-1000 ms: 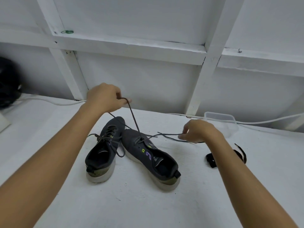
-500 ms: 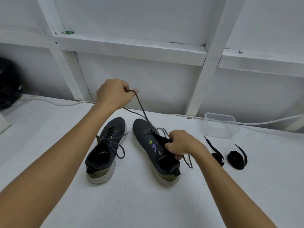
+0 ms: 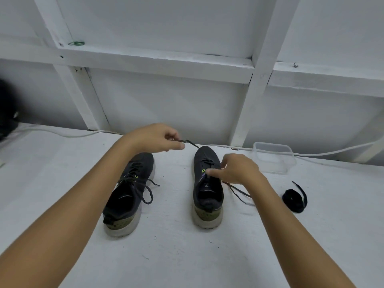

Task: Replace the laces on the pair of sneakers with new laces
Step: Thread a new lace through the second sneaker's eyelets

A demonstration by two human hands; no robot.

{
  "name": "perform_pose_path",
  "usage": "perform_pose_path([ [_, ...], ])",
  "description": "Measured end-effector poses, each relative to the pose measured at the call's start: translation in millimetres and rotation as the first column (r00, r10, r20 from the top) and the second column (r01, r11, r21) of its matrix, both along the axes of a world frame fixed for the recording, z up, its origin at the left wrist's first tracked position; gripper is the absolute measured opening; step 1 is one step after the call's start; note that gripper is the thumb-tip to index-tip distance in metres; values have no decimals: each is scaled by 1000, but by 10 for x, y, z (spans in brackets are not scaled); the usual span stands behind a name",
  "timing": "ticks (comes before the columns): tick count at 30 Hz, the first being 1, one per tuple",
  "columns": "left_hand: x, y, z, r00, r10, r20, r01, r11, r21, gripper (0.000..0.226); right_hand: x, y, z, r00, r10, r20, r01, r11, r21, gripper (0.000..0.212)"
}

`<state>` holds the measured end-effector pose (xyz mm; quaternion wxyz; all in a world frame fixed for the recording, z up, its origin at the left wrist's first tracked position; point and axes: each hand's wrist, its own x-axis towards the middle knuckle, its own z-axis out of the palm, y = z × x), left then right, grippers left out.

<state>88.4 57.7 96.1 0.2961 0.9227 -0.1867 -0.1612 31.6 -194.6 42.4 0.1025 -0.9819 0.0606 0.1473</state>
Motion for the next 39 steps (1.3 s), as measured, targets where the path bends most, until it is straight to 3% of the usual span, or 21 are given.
perform_pose_path([
  [2, -27, -63, -38, 1000, -18, -2, 18, 999, -43, 23, 85, 49, 8, 993, -11, 118, 2, 998, 68, 65],
  [5, -61, -139, -32, 999, -48, -3, 48, 996, -70, 26, 201, 165, 4, 933, 107, 343, -235, 904, 357, 67],
  [7, -60, -164, -35, 998, -61, -2, 61, 996, -66, 24, 261, 240, -13, 886, 188, 423, -380, 818, 433, 38],
  [8, -56, -165, -39, 998, -61, 3, 61, 996, -68, 24, 282, 270, -31, 870, 207, 447, -403, 822, 404, 21],
  [10, -53, -129, -47, 999, -43, 16, 44, 997, -65, 25, 324, 275, -73, 871, 132, 473, -330, 871, 365, 14],
  [12, -55, -50, -66, 1000, -12, 15, 13, 998, -58, 28, 373, 181, -94, 887, -51, 459, -124, 931, 342, 19],
  [15, -66, 77, -144, 999, 37, -3, -37, 999, -38, 26, 404, -34, -130, 936, -201, 288, 126, 958, 258, 19],
  [17, -78, 73, -200, 999, 44, -18, -45, 999, -30, 24, 361, -62, -151, 960, -87, 267, 20, 970, 244, 36],
  [19, -84, -25, -240, 999, 33, -22, -34, 999, -39, 23, 304, 46, -154, 923, 81, 377, -204, 932, 298, 58],
  [20, -89, -92, -253, 999, 23, -23, -24, 999, -46, 23, 287, 119, -151, 889, 148, 432, -305, 897, 321, 57],
  [22, -90, -207, -264, 1000, 0, -20, -1, 998, -57, 24, 281, 247, -164, 834, 210, 510, -391, 878, 277, 32],
  [23, -88, -234, -269, 1000, -7, -16, 6, 998, -56, 24, 290, 264, -170, 836, 194, 514, -359, 901, 244, 21],
  [25, -80, -217, -276, 1000, -3, -8, 3, 999, -43, 27, 325, 190, -177, 862, 49, 504, -182, 959, 218, 20],
  [28, -59, -68, -309, 999, 31, -12, -31, 999, -24, 31, 401, -125, -213, 911, -221, 347, 147, 963, 226, 23],
  [30, -47, -7, -346, 999, 47, -11, -47, 999, -18, 31, 377, -243, -241, 943, -230, 242, 188, 964, 186, 26],
  [32, -48, -52, -374, 999, 40, -18, -40, 999, -23, 31, 324, -197, -257, 957, -85, 277, 18, 972, 235, 44],
  [34, -67, -172, -389, 999, 15, -29, -17, 999, -45, 30, 255, -33, -231, 930, 84, 359, -214, 916, 338, 56],
  [36, -90, -290, -386, 999, -13, -30, 10, 997, -74, 30, 247, 105, -223, 891, 184, 414, -343, 871, 351, 38],
  [39, -109, -327, -399, 999, -32, -29, 29, 997, -74, 29, 268, 116, -203, 889, 157, 431, -298, 912, 283, 18],
])
